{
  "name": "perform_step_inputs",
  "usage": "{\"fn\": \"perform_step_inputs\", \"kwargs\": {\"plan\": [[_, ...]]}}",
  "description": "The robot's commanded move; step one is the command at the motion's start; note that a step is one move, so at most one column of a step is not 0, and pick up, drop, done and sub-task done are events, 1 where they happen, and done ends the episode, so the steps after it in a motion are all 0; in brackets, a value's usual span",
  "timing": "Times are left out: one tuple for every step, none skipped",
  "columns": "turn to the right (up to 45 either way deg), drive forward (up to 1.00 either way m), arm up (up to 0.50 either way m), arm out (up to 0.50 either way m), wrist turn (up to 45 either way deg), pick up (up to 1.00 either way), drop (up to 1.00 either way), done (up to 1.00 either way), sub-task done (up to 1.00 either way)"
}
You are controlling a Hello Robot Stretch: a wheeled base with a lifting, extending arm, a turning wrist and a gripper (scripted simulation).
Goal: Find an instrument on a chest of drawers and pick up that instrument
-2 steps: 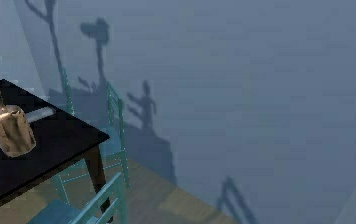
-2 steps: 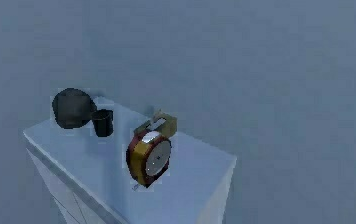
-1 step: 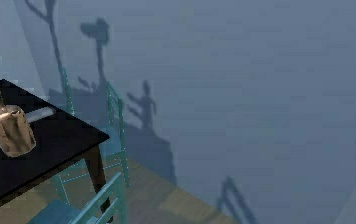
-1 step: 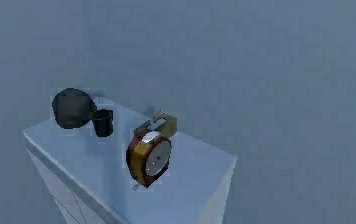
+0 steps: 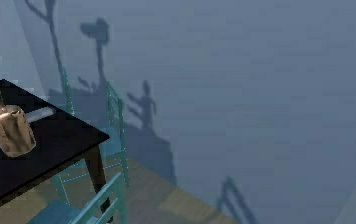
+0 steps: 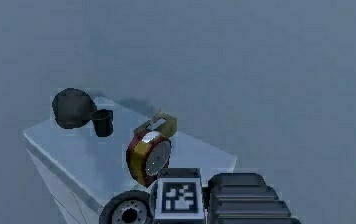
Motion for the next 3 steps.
{"fn": "perform_step_inputs", "kwargs": {"plan": [[0.0,0.0,0.0,0.16,0.0,0.0,0.0,0.0,0.0],[0.0,0.0,0.0,0.0,45.0,0.0,0.0,0.0,0.0],[0.0,0.0,0.0,0.0,45.0,0.0,0.0,0.0,0.0]]}}
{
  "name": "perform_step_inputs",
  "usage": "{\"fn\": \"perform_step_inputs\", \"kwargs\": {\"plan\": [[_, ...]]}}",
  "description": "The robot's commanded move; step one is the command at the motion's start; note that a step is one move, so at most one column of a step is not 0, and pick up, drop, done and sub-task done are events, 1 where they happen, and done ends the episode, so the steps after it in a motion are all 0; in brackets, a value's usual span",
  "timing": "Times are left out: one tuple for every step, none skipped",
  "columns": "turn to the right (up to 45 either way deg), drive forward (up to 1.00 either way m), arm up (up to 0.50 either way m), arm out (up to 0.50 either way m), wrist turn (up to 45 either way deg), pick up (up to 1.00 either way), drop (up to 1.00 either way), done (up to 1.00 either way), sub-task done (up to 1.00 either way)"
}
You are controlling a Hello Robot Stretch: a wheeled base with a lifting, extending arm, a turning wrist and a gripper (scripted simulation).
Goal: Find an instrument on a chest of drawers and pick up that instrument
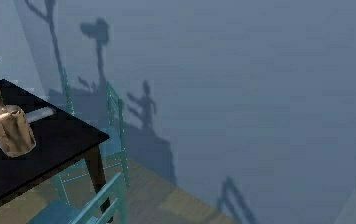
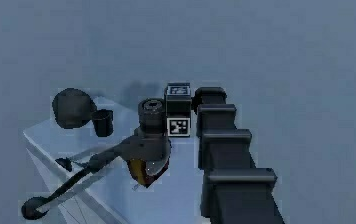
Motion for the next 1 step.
{"fn": "perform_step_inputs", "kwargs": {"plan": [[0.0,0.0,0.0,0.0,45.0,0.0,0.0,0.0,0.0]]}}
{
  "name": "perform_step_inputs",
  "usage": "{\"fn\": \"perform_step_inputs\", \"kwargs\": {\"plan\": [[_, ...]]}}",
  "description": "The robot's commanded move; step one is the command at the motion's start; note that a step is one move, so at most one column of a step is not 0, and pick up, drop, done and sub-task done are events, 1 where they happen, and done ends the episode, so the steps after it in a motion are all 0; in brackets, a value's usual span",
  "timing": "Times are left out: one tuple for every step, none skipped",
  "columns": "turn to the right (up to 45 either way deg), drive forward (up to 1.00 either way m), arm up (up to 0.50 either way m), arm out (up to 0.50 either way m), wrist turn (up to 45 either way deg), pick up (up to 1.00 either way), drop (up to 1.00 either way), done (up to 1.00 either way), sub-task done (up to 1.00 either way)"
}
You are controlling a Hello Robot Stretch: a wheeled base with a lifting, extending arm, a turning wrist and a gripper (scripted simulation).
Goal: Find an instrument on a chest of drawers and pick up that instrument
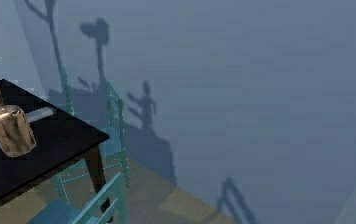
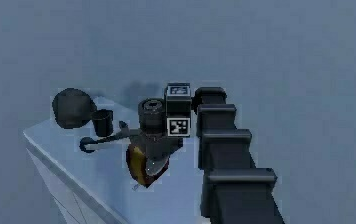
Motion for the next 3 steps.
{"fn": "perform_step_inputs", "kwargs": {"plan": [[0.0,0.0,0.0,0.0,21.0,0.0,0.0,0.0,0.0],[0.0,0.0,-0.2,0.0,0.0,0.0,0.0,0.0,0.0],[0.0,0.0,0.0,0.0,0.0,1.0,0.0,0.0,0.0]]}}
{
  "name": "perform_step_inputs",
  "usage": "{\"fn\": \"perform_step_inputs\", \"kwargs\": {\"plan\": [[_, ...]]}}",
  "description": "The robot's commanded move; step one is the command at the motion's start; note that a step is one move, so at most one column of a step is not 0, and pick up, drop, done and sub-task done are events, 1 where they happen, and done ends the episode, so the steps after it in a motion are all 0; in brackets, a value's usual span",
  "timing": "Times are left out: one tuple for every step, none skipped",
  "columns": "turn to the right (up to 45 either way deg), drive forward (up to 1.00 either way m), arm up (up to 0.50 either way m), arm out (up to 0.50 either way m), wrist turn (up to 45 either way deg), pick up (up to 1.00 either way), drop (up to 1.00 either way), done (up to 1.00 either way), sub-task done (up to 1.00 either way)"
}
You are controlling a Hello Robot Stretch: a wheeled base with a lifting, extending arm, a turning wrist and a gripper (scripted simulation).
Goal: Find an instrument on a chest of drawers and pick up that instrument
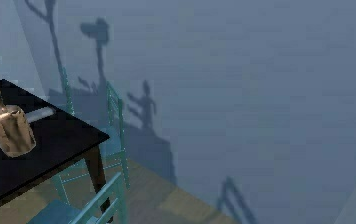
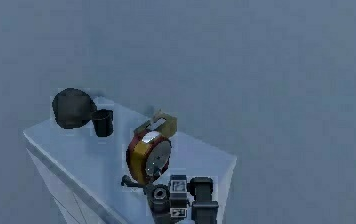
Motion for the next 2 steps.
{"fn": "perform_step_inputs", "kwargs": {"plan": [[0.0,0.0,0.1,0.0,0.0,0.0,0.0,0.0,0.0],[0.0,0.0,0.0,0.0,0.0,0.0,0.0,1.0,0.0]]}}
